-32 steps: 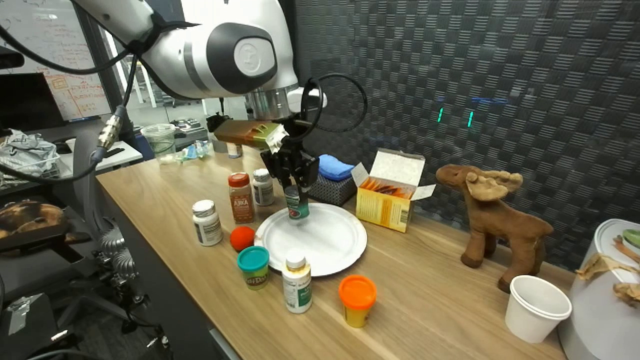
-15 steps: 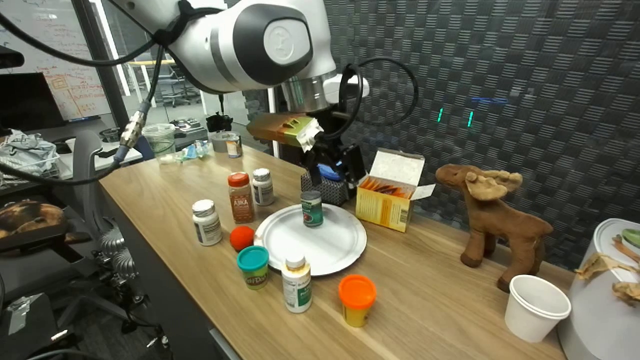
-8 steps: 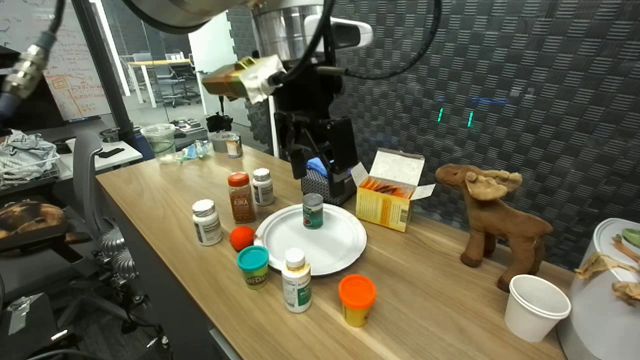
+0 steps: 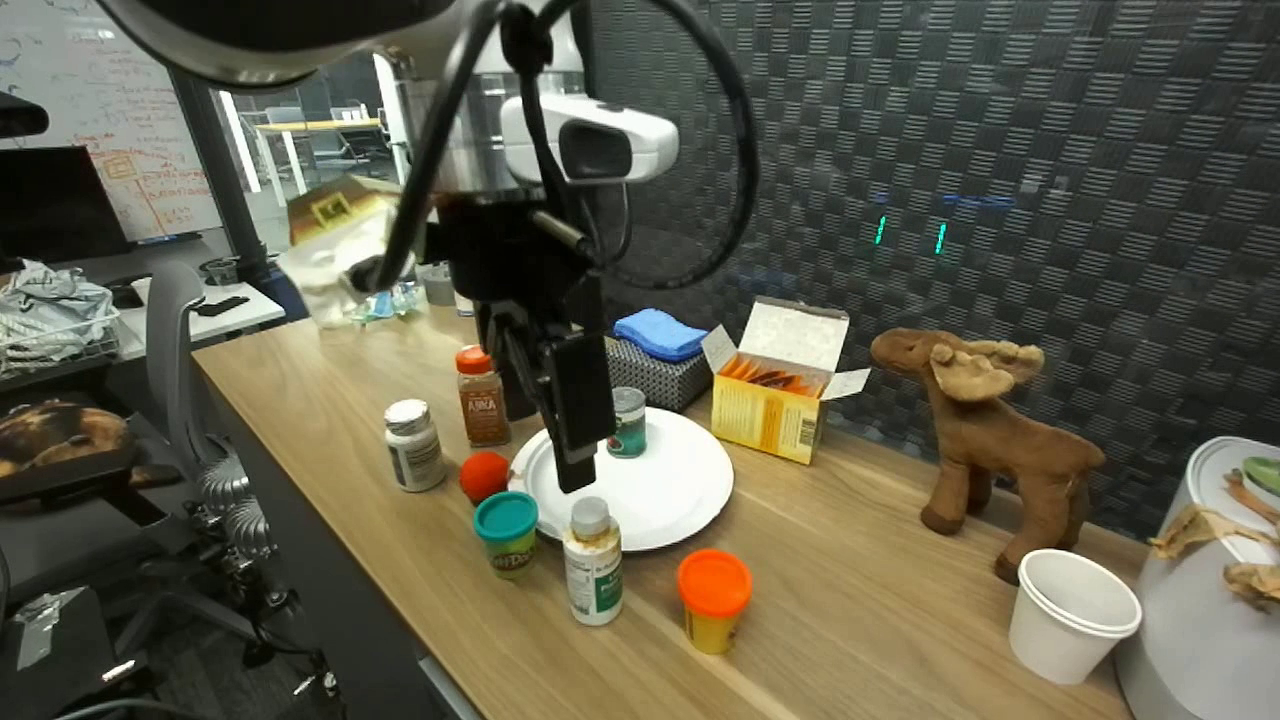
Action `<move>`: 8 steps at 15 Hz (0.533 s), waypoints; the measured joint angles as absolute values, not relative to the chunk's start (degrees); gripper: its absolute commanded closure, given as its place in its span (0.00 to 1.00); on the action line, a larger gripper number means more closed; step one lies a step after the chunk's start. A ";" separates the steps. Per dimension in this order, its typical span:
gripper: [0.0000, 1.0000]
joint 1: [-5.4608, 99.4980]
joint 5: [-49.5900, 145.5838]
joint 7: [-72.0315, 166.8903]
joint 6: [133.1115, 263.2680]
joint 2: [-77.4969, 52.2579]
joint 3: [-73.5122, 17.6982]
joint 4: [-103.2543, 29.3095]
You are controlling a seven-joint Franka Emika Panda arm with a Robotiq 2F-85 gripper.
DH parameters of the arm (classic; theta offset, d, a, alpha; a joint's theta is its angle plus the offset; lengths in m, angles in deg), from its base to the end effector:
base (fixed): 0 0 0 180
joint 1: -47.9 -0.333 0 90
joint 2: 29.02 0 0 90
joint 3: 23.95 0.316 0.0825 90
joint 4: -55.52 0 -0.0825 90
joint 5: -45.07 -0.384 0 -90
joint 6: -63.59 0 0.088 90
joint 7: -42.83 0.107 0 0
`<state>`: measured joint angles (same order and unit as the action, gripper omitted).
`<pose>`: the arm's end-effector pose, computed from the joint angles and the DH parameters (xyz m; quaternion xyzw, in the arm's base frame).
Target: Put the bottles on the tray
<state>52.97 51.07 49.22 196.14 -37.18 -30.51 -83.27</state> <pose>0.4635 -0.0974 0.3657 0.9920 -0.1216 0.0151 0.0317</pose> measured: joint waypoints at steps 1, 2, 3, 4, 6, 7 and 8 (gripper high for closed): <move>0.00 52.96 50.07 48.90 197.36 -37.07 -30.50 -84.03; 0.00 52.96 49.21 48.49 198.40 -36.89 -30.50 -84.59; 0.00 52.96 48.62 48.16 199.26 -36.64 -30.47 -84.97; 0.00 52.96 48.52 48.10 200.33 -36.28 -30.45 -85.22; 0.00 52.97 48.53 48.15 202.41 -35.18 -30.44 -85.31; 0.00 52.98 48.56 48.19 203.22 -34.57 -30.44 -85.31; 0.00 52.99 48.57 48.19 203.78 -33.93 -30.44 -85.30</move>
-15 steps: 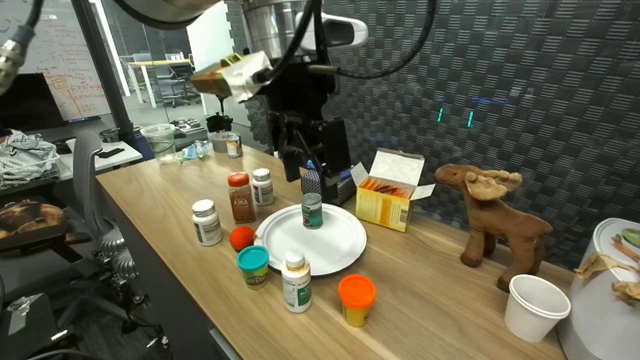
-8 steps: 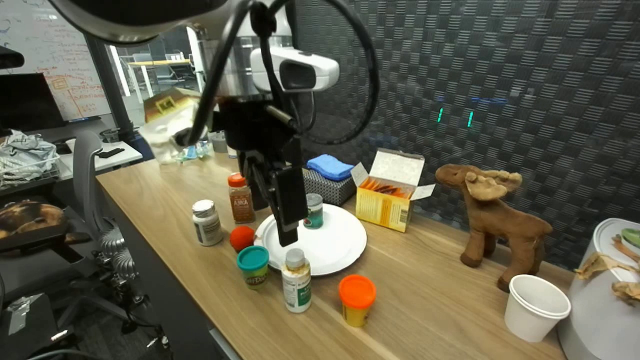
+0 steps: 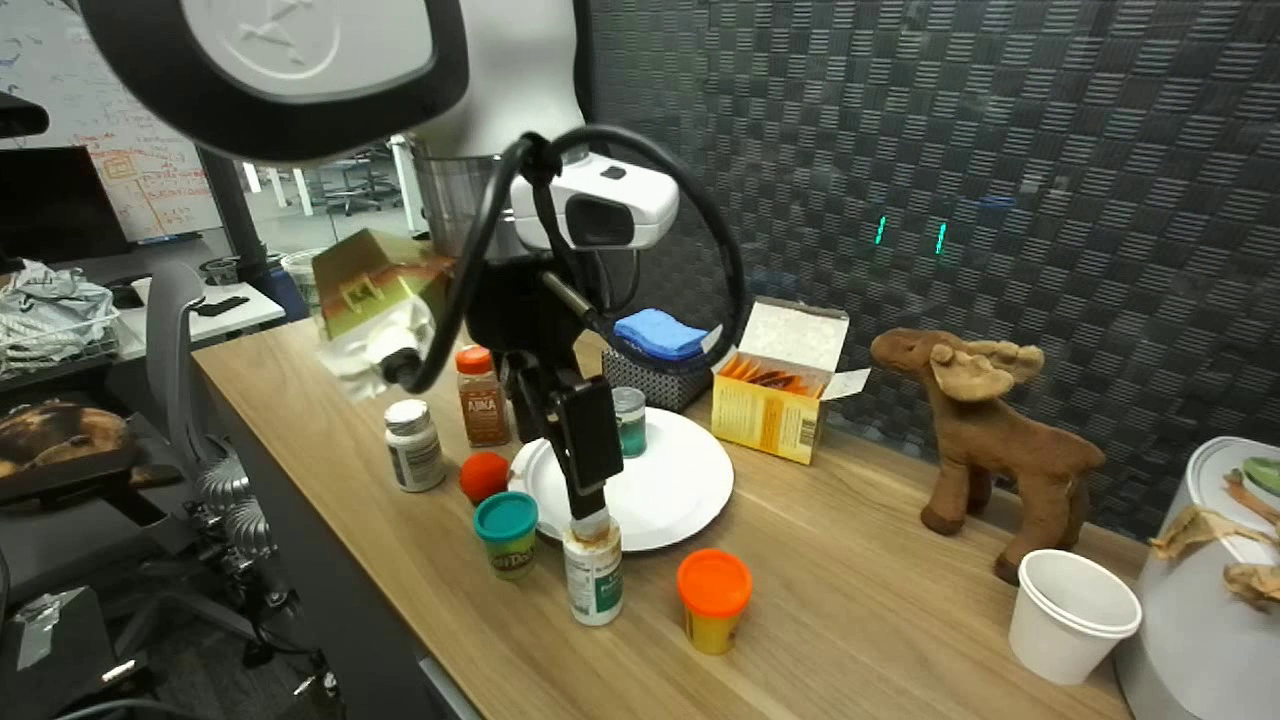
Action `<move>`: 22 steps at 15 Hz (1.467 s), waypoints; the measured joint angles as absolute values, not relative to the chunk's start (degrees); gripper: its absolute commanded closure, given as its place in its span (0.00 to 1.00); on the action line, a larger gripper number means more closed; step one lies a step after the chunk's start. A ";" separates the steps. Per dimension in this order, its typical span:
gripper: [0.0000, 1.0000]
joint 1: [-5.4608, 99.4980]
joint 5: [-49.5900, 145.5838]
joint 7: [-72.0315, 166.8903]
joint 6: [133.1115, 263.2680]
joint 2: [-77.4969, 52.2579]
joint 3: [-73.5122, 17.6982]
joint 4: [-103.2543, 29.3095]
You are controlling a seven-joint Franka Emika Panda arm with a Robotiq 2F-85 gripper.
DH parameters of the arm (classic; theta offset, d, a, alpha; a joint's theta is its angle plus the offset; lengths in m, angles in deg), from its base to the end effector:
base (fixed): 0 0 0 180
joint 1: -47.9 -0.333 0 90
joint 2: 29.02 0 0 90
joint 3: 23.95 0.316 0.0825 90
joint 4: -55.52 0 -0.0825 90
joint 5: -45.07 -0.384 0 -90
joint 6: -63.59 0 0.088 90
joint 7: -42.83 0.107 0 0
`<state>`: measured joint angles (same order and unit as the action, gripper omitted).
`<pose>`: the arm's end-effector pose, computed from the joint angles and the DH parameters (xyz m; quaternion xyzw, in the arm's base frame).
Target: Put the bottles on the tray
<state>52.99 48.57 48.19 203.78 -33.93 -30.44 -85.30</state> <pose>0.4676 -0.0957 0.3361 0.9914 -0.1246 0.0363 0.0176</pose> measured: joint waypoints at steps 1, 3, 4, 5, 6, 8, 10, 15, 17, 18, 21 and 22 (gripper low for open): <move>0.00 53.00 48.57 48.20 204.24 -33.27 -30.44 -85.29; 0.00 53.01 48.61 48.20 204.70 -31.90 -30.44 -85.21; 0.00 53.02 48.79 48.30 204.74 -31.27 -30.44 -85.15; 0.00 53.05 49.00 48.42 204.77 -30.73 -30.44 -85.12; 0.00 53.11 49.19 48.63 204.87 -30.25 -30.44 -85.08; 0.16 53.26 49.30 49.21 205.13 -29.55 -30.51 -84.83; 0.34 53.51 49.49 50.04 205.57 -29.10 -30.61 -84.37; 0.73 54.18 52.26 53.14 206.32 -28.46 -30.83 -83.00; 0.89 54.33 53.53 54.26 206.32 -28.42 -30.89 -82.76; 0.89 54.40 54.04 54.68 206.31 -28.43 -30.90 -82.72; 0.87 54.61 55.94 55.85 205.79 -28.45 -31.02 -82.66; 0.88 54.63 56.16 55.98 205.33 -28.54 -31.04 -82.58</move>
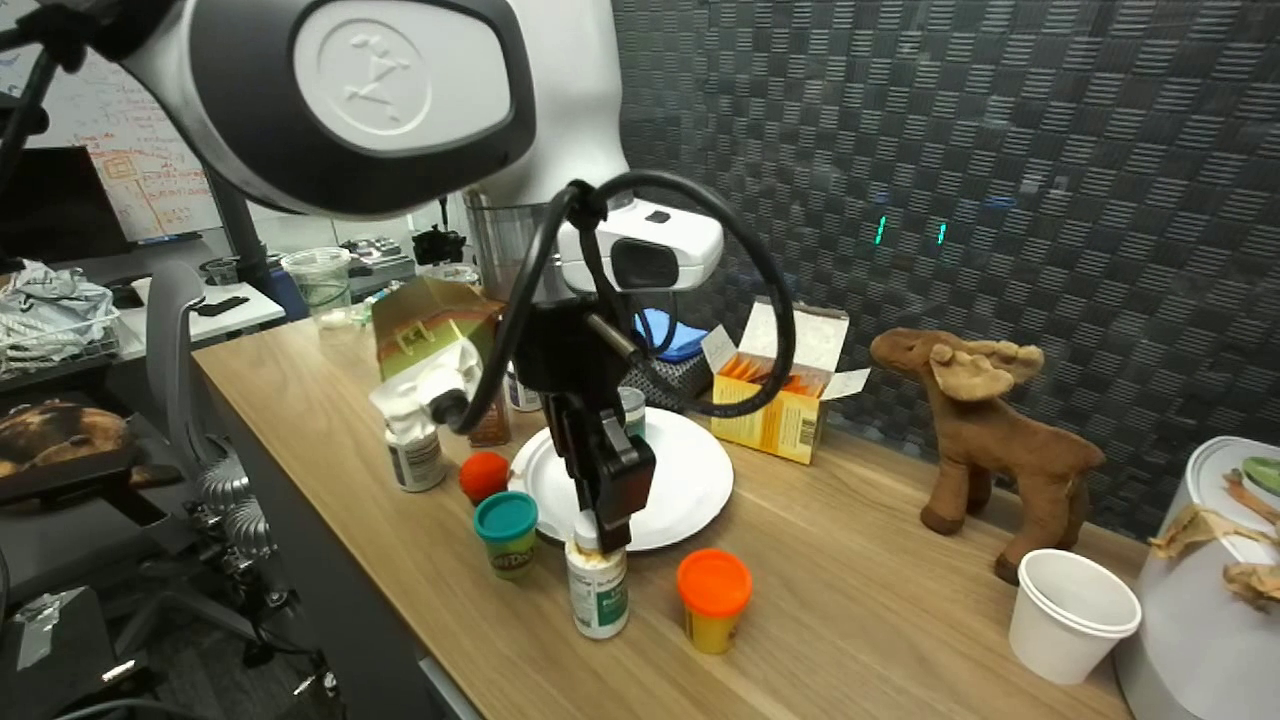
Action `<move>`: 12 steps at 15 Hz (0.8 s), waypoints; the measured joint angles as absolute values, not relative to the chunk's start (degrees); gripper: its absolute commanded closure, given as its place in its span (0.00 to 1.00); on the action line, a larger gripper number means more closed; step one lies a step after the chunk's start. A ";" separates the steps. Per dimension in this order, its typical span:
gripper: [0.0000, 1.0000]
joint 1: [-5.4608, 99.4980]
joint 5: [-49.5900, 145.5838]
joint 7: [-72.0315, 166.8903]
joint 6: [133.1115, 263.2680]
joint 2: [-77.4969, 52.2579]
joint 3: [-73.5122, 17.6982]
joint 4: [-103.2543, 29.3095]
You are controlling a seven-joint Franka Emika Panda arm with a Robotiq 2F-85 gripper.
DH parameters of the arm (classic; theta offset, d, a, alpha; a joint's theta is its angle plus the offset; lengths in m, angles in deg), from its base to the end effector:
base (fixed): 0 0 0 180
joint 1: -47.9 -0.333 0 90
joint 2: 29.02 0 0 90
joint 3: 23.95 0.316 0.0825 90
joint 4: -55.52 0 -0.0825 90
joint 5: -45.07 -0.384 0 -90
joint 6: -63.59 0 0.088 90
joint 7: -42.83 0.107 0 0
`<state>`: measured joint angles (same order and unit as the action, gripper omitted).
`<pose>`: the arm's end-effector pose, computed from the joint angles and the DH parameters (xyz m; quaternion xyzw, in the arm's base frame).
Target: Put the bottles on the tray
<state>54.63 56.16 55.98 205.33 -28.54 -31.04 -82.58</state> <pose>0.4806 -0.1177 0.3129 0.9848 -0.1598 0.0271 0.0626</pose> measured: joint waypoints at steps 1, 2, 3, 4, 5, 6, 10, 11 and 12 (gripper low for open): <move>0.88 54.63 56.40 56.11 204.56 -28.73 -31.04 -82.31; 0.88 54.61 57.10 56.41 203.57 -29.08 -31.00 -81.81; 0.88 54.57 58.08 56.93 202.34 -29.60 -30.88 -81.11; 0.89 54.48 59.44 57.52 201.18 -30.31 -30.63 -80.21; 0.89 54.32 60.65 58.03 199.96 -31.14 -30.24 -79.13; 0.91 54.06 61.61 58.27 198.74 -31.94 -29.64 -77.75; 0.89 52.44 62.29 58.34 195.71 -31.64 -26.86 -71.62; 0.89 51.95 62.12 58.32 195.31 -30.60 -26.30 -70.21; 0.89 51.40 61.70 57.99 194.97 -29.12 -25.83 -68.87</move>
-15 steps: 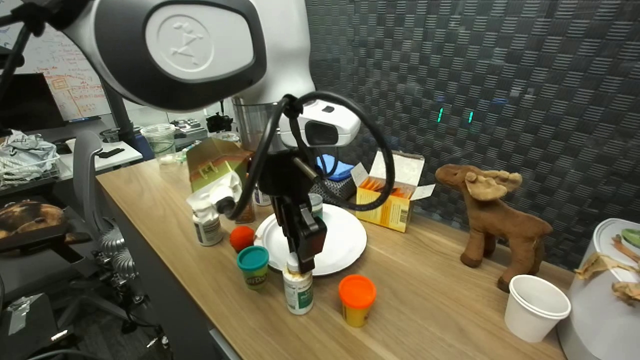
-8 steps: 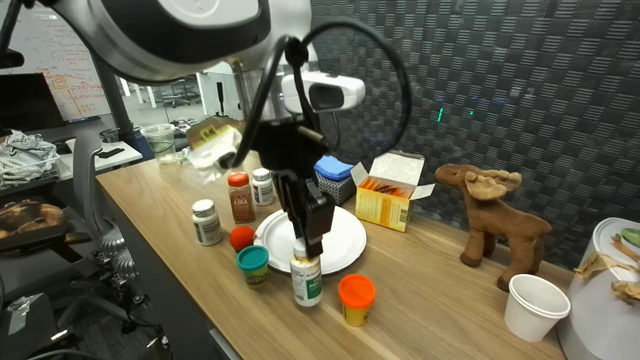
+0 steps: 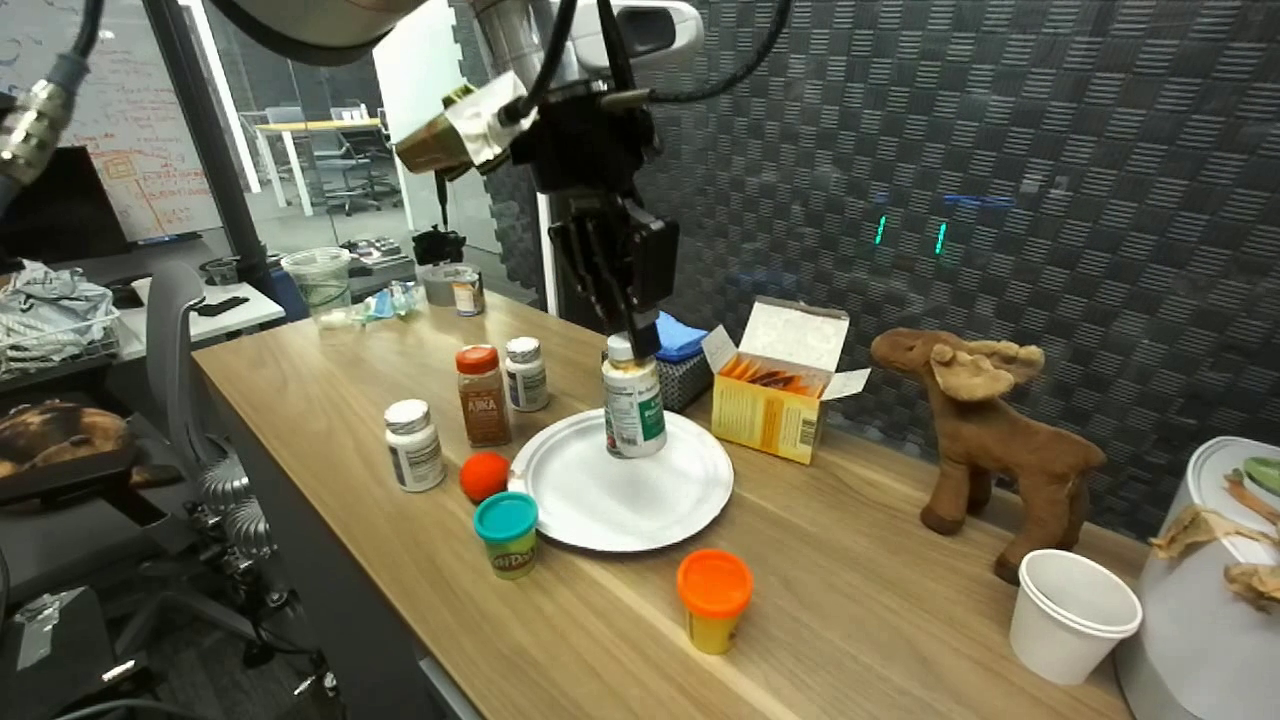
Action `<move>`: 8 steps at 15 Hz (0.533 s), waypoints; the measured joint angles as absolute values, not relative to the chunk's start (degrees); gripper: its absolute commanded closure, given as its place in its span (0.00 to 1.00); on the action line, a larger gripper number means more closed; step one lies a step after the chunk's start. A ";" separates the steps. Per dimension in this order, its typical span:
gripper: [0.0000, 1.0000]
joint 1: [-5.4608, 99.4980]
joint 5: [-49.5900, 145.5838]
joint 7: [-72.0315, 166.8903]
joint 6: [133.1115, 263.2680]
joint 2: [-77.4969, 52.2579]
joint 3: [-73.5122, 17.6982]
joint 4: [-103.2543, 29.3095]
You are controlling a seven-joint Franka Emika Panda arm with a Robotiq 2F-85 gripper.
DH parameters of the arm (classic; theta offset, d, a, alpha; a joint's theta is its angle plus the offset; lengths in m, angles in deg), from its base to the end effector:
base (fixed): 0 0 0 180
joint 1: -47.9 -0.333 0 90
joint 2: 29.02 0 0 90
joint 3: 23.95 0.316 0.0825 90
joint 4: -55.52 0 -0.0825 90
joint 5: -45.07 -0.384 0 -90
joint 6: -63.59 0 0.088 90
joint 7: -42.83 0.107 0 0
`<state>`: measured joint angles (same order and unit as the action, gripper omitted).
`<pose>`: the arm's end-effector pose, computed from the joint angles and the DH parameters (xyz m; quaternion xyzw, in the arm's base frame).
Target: Put the bottles on the tray
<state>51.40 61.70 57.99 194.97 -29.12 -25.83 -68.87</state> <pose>0.5437 -0.0576 0.4064 0.9876 -0.0888 0.0707 0.1086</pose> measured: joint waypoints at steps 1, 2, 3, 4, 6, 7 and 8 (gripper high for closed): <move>0.90 50.90 61.52 57.72 194.76 -27.46 -25.44 -67.67; 0.91 50.40 61.48 57.62 194.62 -25.63 -25.18 -66.55; 0.90 49.89 61.46 57.60 194.59 -23.68 -25.06 -65.48; 0.90 49.45 61.34 57.60 194.59 -21.76 -25.01 -64.44; 0.91 48.91 60.80 57.62 194.59 -18.01 -25.01 -62.18; 0.91 48.84 60.13 57.62 194.59 -16.36 -25.02 -60.97; 0.91 48.84 59.28 57.62 194.59 -14.92 -25.04 -59.76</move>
<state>48.84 59.28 57.62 194.59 -14.92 -25.04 -59.76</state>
